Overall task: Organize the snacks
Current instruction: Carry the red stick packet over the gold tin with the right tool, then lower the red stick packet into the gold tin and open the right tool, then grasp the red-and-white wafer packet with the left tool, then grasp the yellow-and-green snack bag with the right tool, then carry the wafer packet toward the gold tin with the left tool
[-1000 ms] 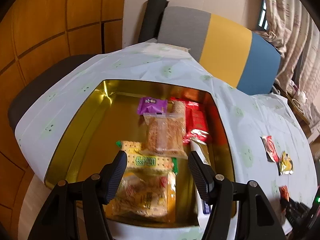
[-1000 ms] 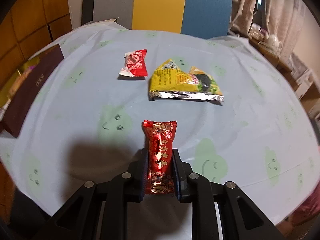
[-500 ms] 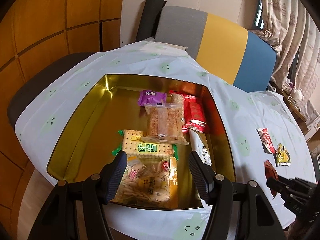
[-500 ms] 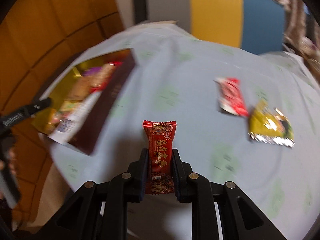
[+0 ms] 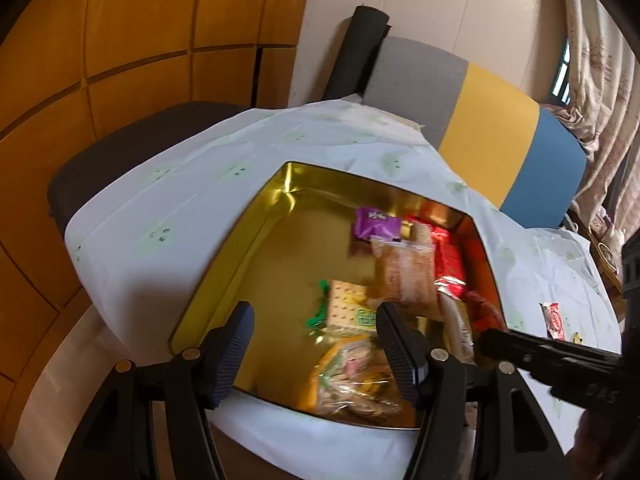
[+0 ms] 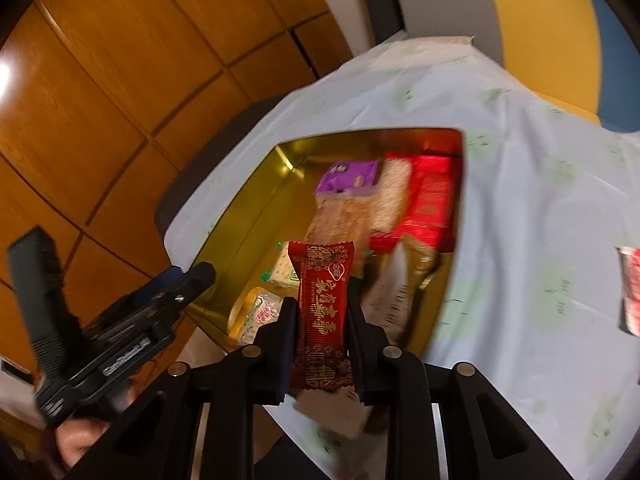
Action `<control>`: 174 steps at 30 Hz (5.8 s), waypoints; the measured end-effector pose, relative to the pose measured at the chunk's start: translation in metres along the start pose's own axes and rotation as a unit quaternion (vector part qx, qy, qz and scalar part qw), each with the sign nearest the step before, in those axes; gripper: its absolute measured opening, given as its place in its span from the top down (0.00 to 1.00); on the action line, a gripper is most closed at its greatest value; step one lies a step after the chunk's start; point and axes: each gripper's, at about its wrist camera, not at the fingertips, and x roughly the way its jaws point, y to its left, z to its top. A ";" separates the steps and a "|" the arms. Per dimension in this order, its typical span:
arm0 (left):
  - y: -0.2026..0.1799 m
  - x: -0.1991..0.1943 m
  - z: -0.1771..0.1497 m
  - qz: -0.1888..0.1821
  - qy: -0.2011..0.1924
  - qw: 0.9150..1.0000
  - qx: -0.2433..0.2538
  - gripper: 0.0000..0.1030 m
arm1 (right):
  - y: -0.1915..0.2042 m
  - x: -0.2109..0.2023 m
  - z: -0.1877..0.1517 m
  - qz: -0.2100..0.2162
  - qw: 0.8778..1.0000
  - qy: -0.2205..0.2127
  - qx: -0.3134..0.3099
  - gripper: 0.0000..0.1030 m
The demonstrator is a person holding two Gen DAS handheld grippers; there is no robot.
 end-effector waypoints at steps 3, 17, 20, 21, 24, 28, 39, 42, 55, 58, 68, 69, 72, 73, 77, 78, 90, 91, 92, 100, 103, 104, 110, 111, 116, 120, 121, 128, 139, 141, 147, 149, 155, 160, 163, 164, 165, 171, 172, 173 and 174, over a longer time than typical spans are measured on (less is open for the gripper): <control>0.002 0.002 -0.004 0.004 0.004 1.000 0.000 0.37 | 0.003 0.016 -0.002 0.003 1.000 0.017 0.003 0.74; -0.031 -0.008 -0.005 -0.025 0.000 0.999 0.038 0.37 | -0.029 -0.042 -0.015 -0.032 0.997 -0.070 0.025 0.56; -0.042 -0.012 -0.006 -0.034 -0.001 0.998 0.054 0.37 | -0.048 -0.062 -0.025 -0.053 0.994 -0.089 0.044 0.49; -0.046 -0.013 -0.006 -0.037 -0.001 0.998 0.058 0.37 | -0.054 -0.067 -0.029 -0.060 0.992 -0.094 0.051 0.48; -0.059 -0.016 -0.009 -0.045 0.000 0.996 0.074 0.37 | -0.078 -0.084 -0.042 -0.083 0.988 -0.102 0.076 0.47; -0.077 -0.021 -0.012 -0.056 0.000 0.994 0.095 0.37 | -0.112 -0.100 -0.064 -0.113 0.981 -0.107 0.120 0.46; -0.132 -0.026 -0.019 -0.086 0.002 0.983 0.165 0.37 | -0.197 -0.137 -0.124 -0.182 0.948 -0.120 0.231 0.45; -0.151 -0.024 -0.022 -0.099 0.008 0.978 0.186 0.37 | -0.211 -0.146 -0.137 -0.193 0.941 -0.123 0.251 0.44; -0.245 0.006 -0.041 -0.191 0.094 0.945 0.248 0.37 | -0.247 -0.176 -0.172 -0.265 0.911 -0.135 0.286 0.41; -0.268 0.026 -0.043 -0.216 0.136 0.937 0.238 0.38 | -0.246 -0.176 -0.173 -0.272 0.912 -0.133 0.277 0.39; -0.353 0.097 -0.040 -0.201 0.182 0.935 0.227 0.39 | -0.246 -0.171 -0.179 -0.263 0.923 -0.127 0.252 0.33; -0.359 0.103 -0.040 -0.192 0.185 0.936 0.228 0.39 | -0.245 -0.170 -0.179 -0.263 0.924 -0.126 0.248 0.33; -0.377 0.122 -0.041 -0.191 0.208 0.933 0.222 0.39 | -0.245 -0.168 -0.181 -0.266 0.926 -0.120 0.240 0.33; -0.381 0.126 -0.042 -0.185 0.209 0.935 0.221 0.39 | -0.246 -0.167 -0.182 -0.265 0.926 -0.118 0.240 0.33; -0.396 0.145 -0.044 -0.163 0.210 0.939 0.218 0.39 | -0.250 -0.164 -0.185 -0.258 0.929 -0.117 0.236 0.29; -0.398 0.148 -0.046 -0.161 0.212 0.939 0.217 0.39 | -0.249 -0.163 -0.185 -0.256 0.931 -0.117 0.231 0.28; -0.355 0.116 -0.065 -0.179 0.165 0.923 0.298 0.64 | -0.253 -0.165 -0.184 -0.244 0.935 -0.121 0.228 0.28; -0.351 0.113 -0.066 -0.178 0.162 0.923 0.301 0.64 | -0.256 -0.166 -0.184 -0.238 0.934 -0.123 0.236 0.28; -0.341 0.106 -0.071 -0.175 0.157 0.923 0.306 0.64 | -0.260 -0.168 -0.183 -0.229 0.933 -0.125 0.248 0.28; -0.287 0.072 -0.099 -0.187 0.119 0.922 0.318 0.63 | -0.294 -0.168 -0.150 -0.115 0.918 -0.148 0.349 0.28; -0.288 0.072 -0.101 -0.193 0.109 0.921 0.320 0.63 | -0.310 -0.163 -0.123 -0.124 0.910 -0.153 0.365 0.28; -0.286 0.072 -0.100 -0.196 0.107 0.922 0.315 0.63 | -0.316 -0.161 -0.114 -0.127 0.907 -0.149 0.373 0.28; -0.282 0.073 -0.102 -0.209 0.102 0.925 0.301 0.63 | -0.341 -0.142 -0.056 -0.161 0.917 -0.114 0.346 0.28; -0.282 0.073 -0.102 -0.212 0.103 0.925 0.297 0.63 | -0.341 -0.138 -0.047 -0.169 0.920 -0.107 0.338 0.28; -0.281 0.073 -0.102 -0.217 0.103 0.928 0.285 0.63 | -0.326 -0.131 -0.026 -0.254 0.911 -0.078 0.315 0.28; -0.281 0.073 -0.102 -0.219 0.104 0.929 0.281 0.62 | -0.320 -0.108 -0.023 -0.294 0.905 -0.043 0.305 0.31; -0.281 0.074 -0.102 -0.220 0.105 0.929 0.279 0.62 | -0.316 -0.103 -0.023 -0.315 0.903 -0.037 0.290 0.35; -0.284 0.072 -0.107 -0.208 0.095 0.929 0.291 0.62 | -0.276 -0.092 -0.029 -0.326 0.932 0.013 0.155 0.66; -0.292 0.073 -0.105 -0.177 0.102 0.939 0.276 0.63 | -0.214 -0.110 -0.110 -0.288 0.955 0.012 0.076 0.61; -0.295 0.071 -0.107 -0.163 0.101 0.940 0.282 0.63 | -0.217 -0.115 -0.113 -0.285 0.954 0.002 0.092 0.60; -0.298 0.061 -0.116 -0.143 0.094 0.936 0.306 0.64 | -0.219 -0.117 -0.131 -0.269 0.954 -0.017 0.131 0.52; -0.296 0.059 -0.117 -0.142 0.095 0.937 0.305 0.64 | -0.215 -0.119 -0.133 -0.268 0.955 -0.019 0.124 0.62; -0.291 0.054 -0.121 -0.145 0.092 0.936 0.307 0.64 | -0.199 -0.110 -0.139 -0.284 0.954 -0.008 0.092 0.62; -0.286 0.054 -0.121 -0.156 0.093 0.936 0.302 0.65 | -0.199 -0.109 -0.140 -0.285 0.953 -0.009 0.100 0.62; -0.286 0.054 -0.121 -0.157 0.091 0.935 0.305 0.65 | -0.191 -0.103 -0.140 -0.302 0.949 -0.008 0.086 0.63; -0.286 0.054 -0.121 -0.157 0.091 0.935 0.304 0.65 | -0.190 -0.102 -0.141 -0.306 0.948 -0.008 0.083 0.63; -0.286 0.054 -0.120 -0.158 0.093 0.936 0.302 0.65 | -0.188 -0.100 -0.140 -0.308 0.948 -0.008 0.080 0.63; -0.288 0.053 -0.123 -0.159 0.089 0.932 0.312 0.65 | -0.191 -0.101 -0.144 -0.306 0.948 -0.024 0.087 0.63; -0.288 0.053 -0.123 -0.159 0.088 0.932 0.313 0.65 | -0.191 -0.102 -0.146 -0.305 0.948 -0.028 0.088 0.63; -0.287 0.053 -0.123 -0.160 0.088 0.932 0.312 0.65 | -0.191 -0.104 -0.148 -0.304 0.948 -0.032 0.090 0.63; -0.286 0.053 -0.122 -0.163 0.090 0.933 0.308 0.65 | -0.191 -0.105 -0.150 -0.302 0.948 -0.036 0.091 0.63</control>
